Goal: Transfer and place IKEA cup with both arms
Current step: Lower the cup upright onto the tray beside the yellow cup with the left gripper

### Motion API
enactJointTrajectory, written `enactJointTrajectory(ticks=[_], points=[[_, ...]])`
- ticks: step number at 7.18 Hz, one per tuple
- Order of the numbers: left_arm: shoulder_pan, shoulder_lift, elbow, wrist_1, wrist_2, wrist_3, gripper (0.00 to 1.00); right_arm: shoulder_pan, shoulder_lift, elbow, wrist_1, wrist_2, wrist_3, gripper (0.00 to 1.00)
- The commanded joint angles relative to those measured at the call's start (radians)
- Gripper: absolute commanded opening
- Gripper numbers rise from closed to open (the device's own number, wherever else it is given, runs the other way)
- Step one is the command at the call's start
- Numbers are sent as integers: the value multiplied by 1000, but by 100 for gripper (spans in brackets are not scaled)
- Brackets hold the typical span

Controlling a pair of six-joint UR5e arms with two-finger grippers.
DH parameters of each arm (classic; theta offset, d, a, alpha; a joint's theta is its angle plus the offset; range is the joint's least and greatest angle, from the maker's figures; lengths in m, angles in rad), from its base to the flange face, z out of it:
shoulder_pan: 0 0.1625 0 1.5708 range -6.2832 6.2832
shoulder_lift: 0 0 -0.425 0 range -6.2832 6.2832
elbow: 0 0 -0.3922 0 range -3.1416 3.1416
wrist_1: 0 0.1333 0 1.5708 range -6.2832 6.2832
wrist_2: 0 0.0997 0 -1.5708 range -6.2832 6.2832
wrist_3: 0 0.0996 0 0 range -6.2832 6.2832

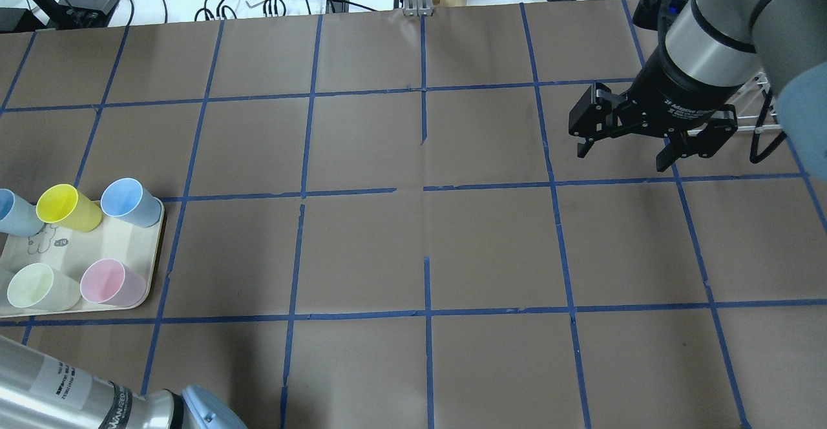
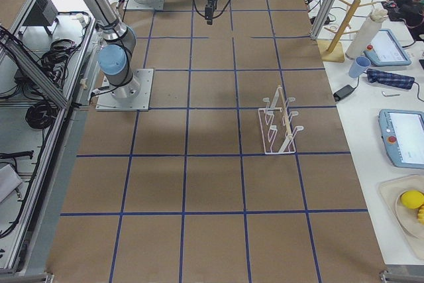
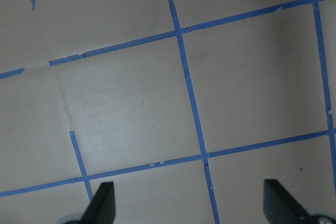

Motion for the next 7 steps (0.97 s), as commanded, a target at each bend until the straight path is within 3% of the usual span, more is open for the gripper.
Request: enactJointTrajectory(ticks=[1,3,4,6,7], points=[[0,-6,10,3,1,-1,51,2,0,0,0,0,0,100],[-2,24,15,-14,4,-6,75,2,-2,-2,-3,1,-3,100],[-6,56,21,-31,6,-12,81,0,-2,-2,-3,0,-2,100],[-32,156,92,-290,9,-92,100,0,-2,-2,-1,-5,-2,100],[-107,205,113,-363,11,-181,100,0,-2,0,3,-38,0,100]])
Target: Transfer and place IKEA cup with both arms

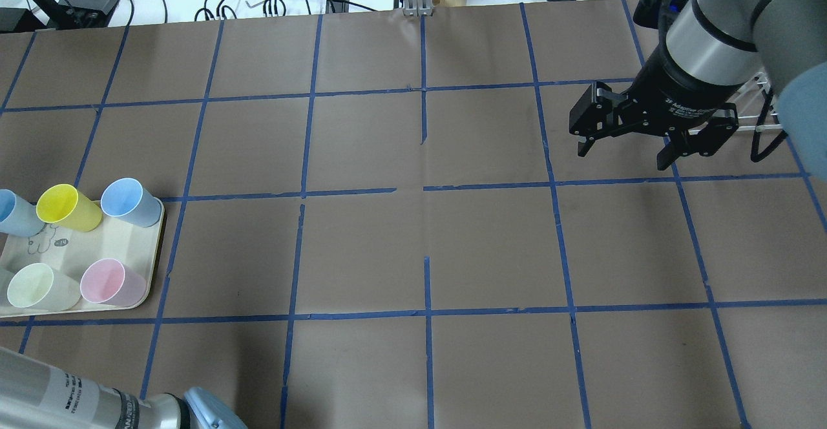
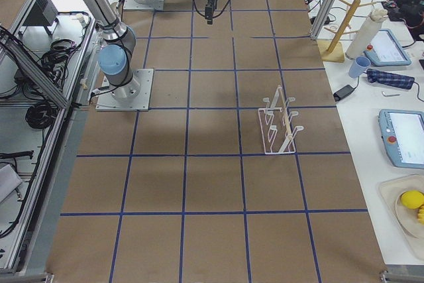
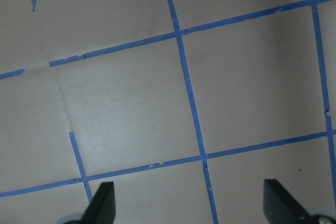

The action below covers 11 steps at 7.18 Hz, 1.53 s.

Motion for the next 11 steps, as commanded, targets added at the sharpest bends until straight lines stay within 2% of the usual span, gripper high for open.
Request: enactJointTrajectory(ticks=[1,3,4,6,7,9,10,11], points=[[-160,101,25,-139,20,-224,100,0,0,1,7,-32,5,100],[-410,189,23,-194,81,-584,100,-2,0,0,36,-32,8,100],[-539,227,19,-197,83,-785,100,0,0,-2,36,-32,8,100],[-824,289,-9,-206,168,-1178,100,0,0,-2,39,-32,8,100],[-912,328,-29,-234,164,-1242,100,0,-1,-2,38,-30,8,100],[-945,445,-116,-248,155,-1180,100,0,-2,-2,35,-30,8,100],[-927,477,-165,-154,158,-1125,99,1,-2,0,32,-30,8,100],[-918,508,-228,-122,155,-1121,99,1,-2,0,29,-29,8,100]])
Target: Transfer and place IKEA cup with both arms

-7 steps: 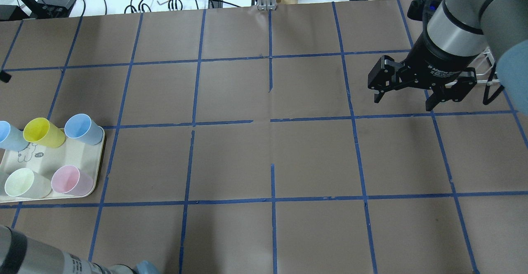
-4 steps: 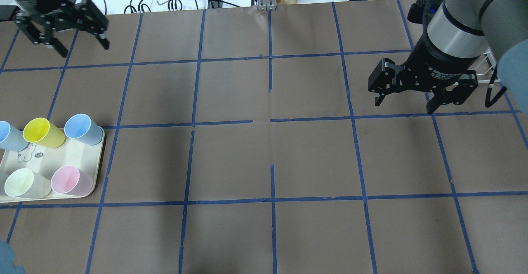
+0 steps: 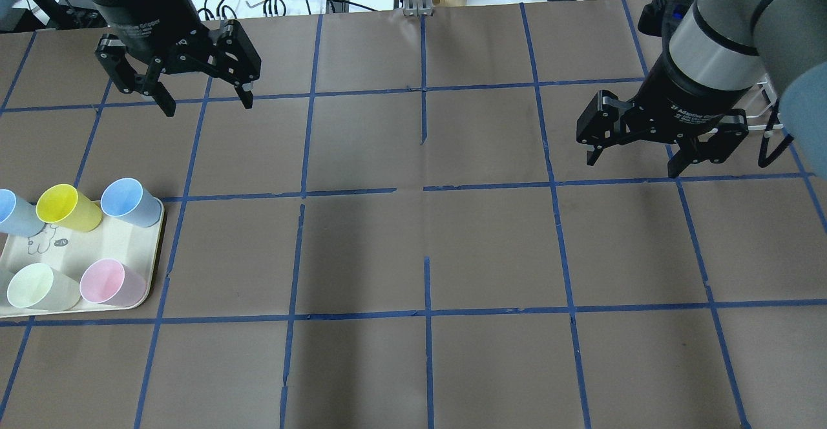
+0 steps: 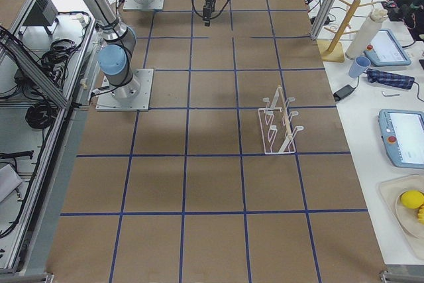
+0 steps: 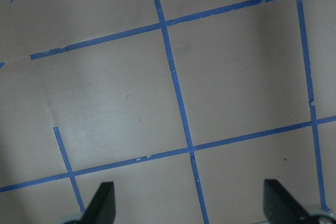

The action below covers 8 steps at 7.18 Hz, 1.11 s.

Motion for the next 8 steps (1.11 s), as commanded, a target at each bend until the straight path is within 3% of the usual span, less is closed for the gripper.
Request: enactJointTrajectory(ticks=[1,3,8], points=[[23,74,-115,119,-5,67,99,1,1,1,-4,1,0,100],[83,83,-102,149,-55,100,100,1,0,1,-1,0,0,100],[71,77,-113,153,-38,104,100,1,1,1,-4,0,0,100]])
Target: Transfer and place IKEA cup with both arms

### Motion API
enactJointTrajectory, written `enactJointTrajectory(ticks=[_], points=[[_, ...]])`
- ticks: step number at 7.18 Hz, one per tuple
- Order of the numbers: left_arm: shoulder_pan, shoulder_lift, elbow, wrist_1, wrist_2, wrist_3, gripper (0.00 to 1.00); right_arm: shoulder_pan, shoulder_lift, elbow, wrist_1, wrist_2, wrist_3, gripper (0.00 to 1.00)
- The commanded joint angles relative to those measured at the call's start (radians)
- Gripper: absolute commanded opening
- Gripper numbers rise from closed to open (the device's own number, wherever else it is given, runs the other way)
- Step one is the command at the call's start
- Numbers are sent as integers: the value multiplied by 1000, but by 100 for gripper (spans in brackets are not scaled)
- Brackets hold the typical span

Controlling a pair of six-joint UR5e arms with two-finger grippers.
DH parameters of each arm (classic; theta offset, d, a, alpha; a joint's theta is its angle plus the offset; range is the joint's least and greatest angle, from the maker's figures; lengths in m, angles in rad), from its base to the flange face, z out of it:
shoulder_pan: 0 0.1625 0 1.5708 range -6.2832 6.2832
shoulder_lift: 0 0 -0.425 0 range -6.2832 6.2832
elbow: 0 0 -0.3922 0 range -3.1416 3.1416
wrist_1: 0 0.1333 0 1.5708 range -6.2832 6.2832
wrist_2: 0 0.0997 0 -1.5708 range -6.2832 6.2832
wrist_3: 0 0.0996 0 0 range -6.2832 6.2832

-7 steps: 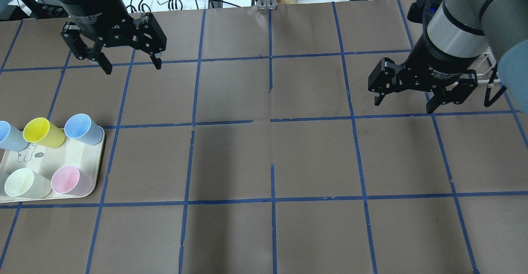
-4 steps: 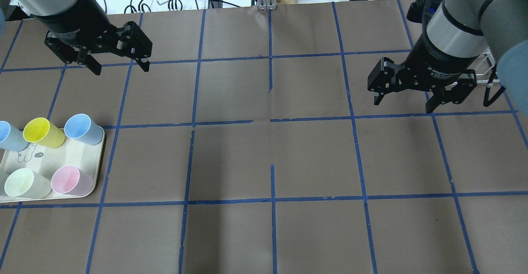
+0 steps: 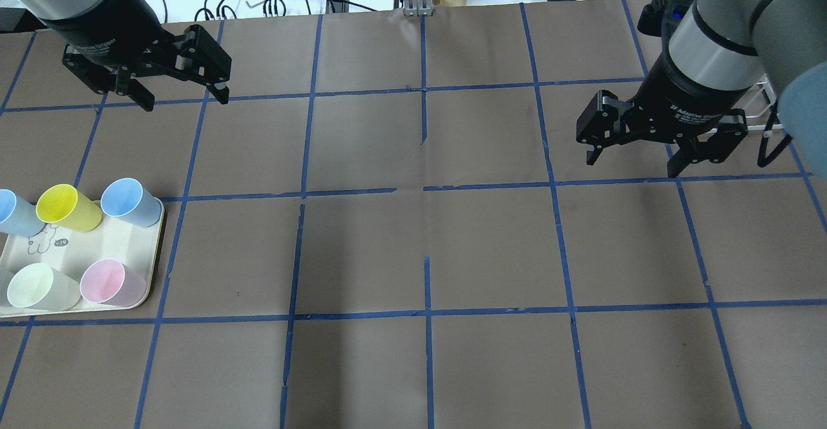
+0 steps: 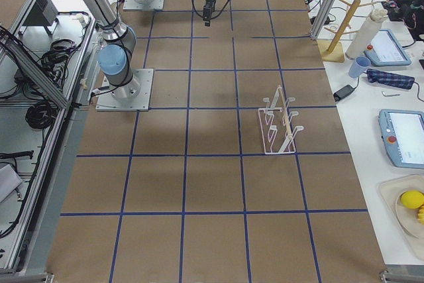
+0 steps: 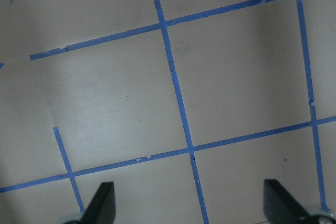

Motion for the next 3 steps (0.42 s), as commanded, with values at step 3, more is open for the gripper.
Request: enactJointTrajectory(ticks=[3], points=[[-38,0,-15,9,31,26,100,1,0,0,-7,0,0,100]])
